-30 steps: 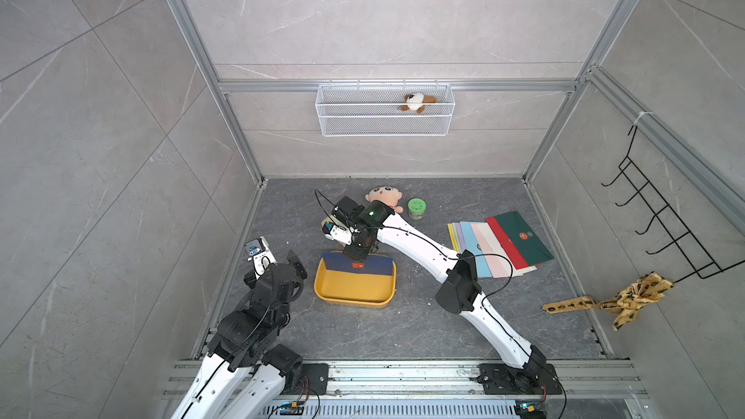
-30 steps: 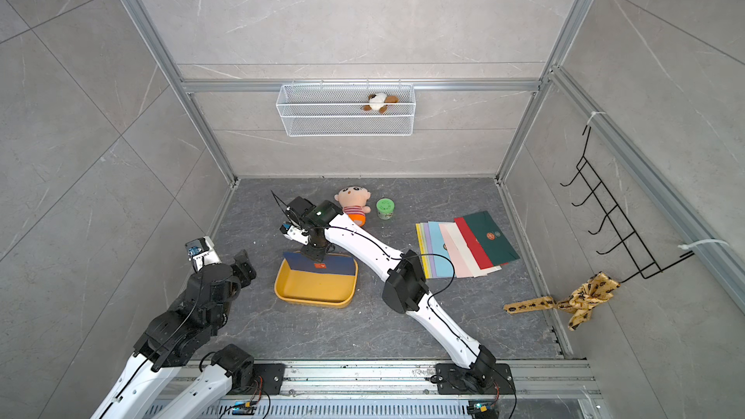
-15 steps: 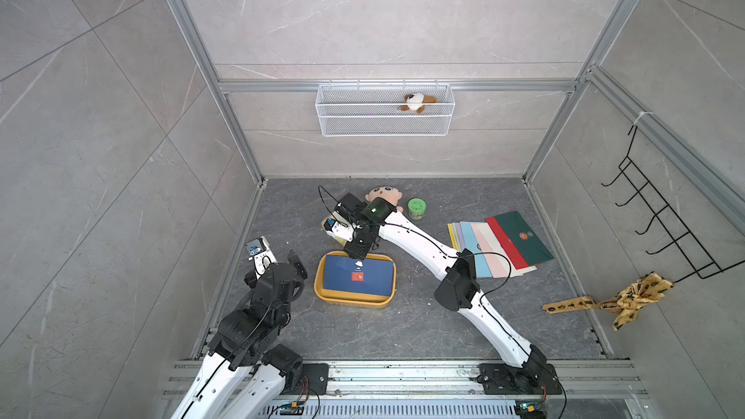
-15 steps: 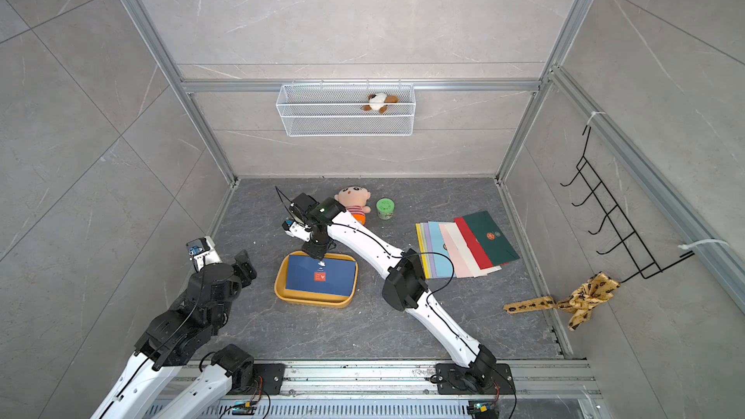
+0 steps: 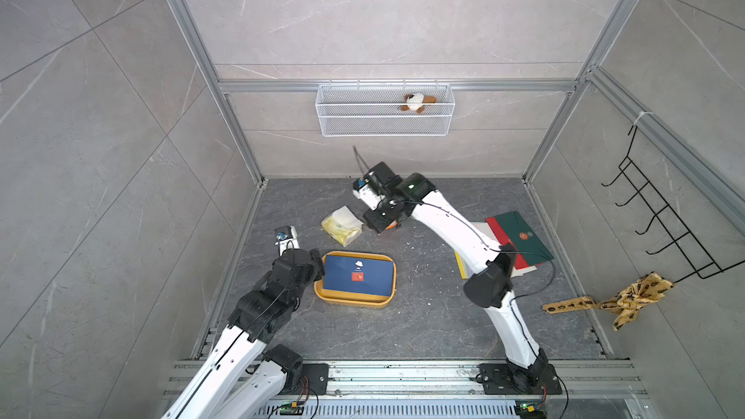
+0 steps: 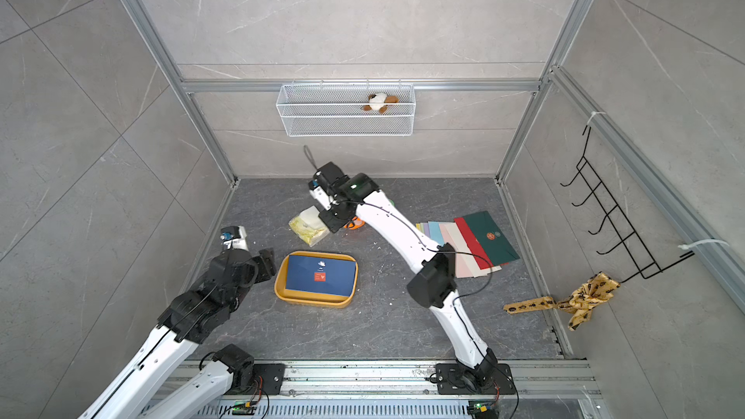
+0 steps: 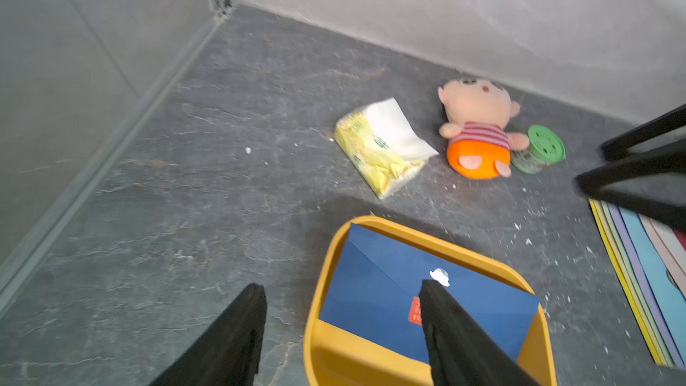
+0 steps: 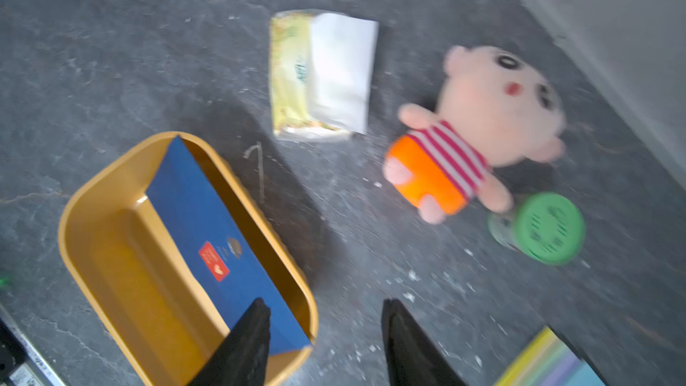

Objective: Put the sealed envelopes into the storage box
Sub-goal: Place the envelope in the storage box, then move the envelope to the center of the board.

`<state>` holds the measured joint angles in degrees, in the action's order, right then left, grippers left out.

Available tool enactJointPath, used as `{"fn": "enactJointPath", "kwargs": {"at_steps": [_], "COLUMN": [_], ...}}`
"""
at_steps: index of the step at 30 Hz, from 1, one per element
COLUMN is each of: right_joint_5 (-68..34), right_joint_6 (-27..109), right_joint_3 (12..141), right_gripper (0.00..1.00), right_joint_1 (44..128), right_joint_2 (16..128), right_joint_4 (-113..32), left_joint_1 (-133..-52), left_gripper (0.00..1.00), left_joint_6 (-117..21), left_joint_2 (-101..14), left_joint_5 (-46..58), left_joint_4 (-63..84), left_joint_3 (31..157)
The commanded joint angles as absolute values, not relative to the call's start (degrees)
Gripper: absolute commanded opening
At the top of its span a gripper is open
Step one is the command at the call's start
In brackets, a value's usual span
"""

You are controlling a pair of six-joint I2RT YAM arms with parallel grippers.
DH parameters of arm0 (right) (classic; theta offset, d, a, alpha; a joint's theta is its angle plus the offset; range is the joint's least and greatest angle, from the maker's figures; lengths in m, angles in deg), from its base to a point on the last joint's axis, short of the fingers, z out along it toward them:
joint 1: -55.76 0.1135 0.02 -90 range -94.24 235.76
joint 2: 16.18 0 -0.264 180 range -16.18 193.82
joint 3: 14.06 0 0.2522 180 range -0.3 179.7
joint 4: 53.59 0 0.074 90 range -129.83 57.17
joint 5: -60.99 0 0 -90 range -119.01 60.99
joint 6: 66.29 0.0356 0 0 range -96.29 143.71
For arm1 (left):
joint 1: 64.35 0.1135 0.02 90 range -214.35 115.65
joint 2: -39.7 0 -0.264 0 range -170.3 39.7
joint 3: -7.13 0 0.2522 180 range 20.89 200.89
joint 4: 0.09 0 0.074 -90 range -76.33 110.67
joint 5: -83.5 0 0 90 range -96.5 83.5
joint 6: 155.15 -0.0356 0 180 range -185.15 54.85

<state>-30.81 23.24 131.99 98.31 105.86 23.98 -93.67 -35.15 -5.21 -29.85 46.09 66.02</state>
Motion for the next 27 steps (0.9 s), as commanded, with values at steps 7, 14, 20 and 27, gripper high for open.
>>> {"fn": "enactJointPath", "kwargs": {"at_steps": [7, 14, 20, 27], "right_joint_5": [-19.31, -21.65, -25.67, -28.69], "right_joint_6": [38.62, 47.99, 49.79, 53.78], "right_joint_3": [69.07, 59.41, 60.61, 67.98], "right_gripper": [0.67, 0.67, 0.68, 0.68], "right_joint_1": [78.29, 61.74, 51.42, 41.52], "right_joint_2": [69.26, 71.55, 77.38, 84.48], "right_joint_4": [-29.11, -20.52, -17.50, -13.34], "left_joint_1": [-95.87, -107.66, -114.50, -118.10], "left_gripper": [0.68, 0.68, 0.68, 0.68], "left_joint_6": [-31.15, -27.60, -23.79, -20.82], "left_joint_2": [-17.70, -30.74, -43.10, -54.56], "left_joint_5": [-14.37, -18.56, -18.22, -15.53], "left_joint_4": [31.85, 28.96, 27.11, 25.56], "left_joint_3": [68.81, 74.79, 81.69, 87.35]}}
